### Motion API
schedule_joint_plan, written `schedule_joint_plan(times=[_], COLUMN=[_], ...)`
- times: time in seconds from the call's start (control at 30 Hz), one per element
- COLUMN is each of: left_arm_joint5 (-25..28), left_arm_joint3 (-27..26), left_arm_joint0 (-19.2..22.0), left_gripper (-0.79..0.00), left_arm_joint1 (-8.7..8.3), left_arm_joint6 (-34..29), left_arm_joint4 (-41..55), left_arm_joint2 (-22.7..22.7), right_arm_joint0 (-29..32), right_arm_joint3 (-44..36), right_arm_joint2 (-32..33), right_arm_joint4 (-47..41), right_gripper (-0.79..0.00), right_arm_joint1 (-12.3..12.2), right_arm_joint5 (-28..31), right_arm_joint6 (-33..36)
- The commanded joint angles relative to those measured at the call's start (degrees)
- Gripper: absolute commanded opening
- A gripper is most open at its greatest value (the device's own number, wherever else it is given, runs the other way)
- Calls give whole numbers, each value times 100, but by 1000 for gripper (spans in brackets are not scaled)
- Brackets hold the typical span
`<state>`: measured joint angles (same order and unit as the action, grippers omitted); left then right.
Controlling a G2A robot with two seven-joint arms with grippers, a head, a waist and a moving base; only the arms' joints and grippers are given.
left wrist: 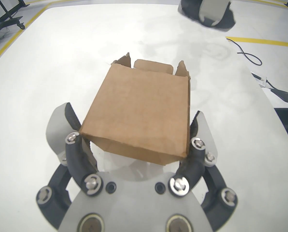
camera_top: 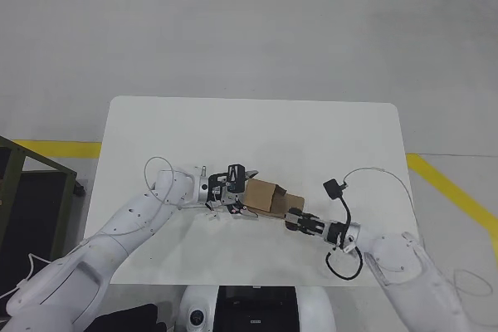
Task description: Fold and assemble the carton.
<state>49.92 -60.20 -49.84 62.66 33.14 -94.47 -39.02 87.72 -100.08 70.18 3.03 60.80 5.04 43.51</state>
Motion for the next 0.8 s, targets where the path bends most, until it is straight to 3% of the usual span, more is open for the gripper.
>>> schedule_joint_plan(times=[0.0,0.27,0.77], left_arm_joint5=[0,0,0], left_arm_joint3=[0,0,0], left_arm_joint0=[0,0,0], left_gripper=[0,0,0], left_arm_joint1=[0,0,0], left_arm_joint6=[0,0,0], left_arm_joint4=[0,0,0], left_arm_joint2=[0,0,0], right_arm_joint0=[-14,-487,-1377], right_arm_joint3=[98,850,1670], right_arm_joint2=[-72,-647,-1317], right_arm_joint4=[130,-483,-539], right_gripper=[-785,-785,-785], right_arm_joint1=[15,174,406], right_arm_joint5=[-250,-143,332], right_arm_joint6=[-189,-260,-368])
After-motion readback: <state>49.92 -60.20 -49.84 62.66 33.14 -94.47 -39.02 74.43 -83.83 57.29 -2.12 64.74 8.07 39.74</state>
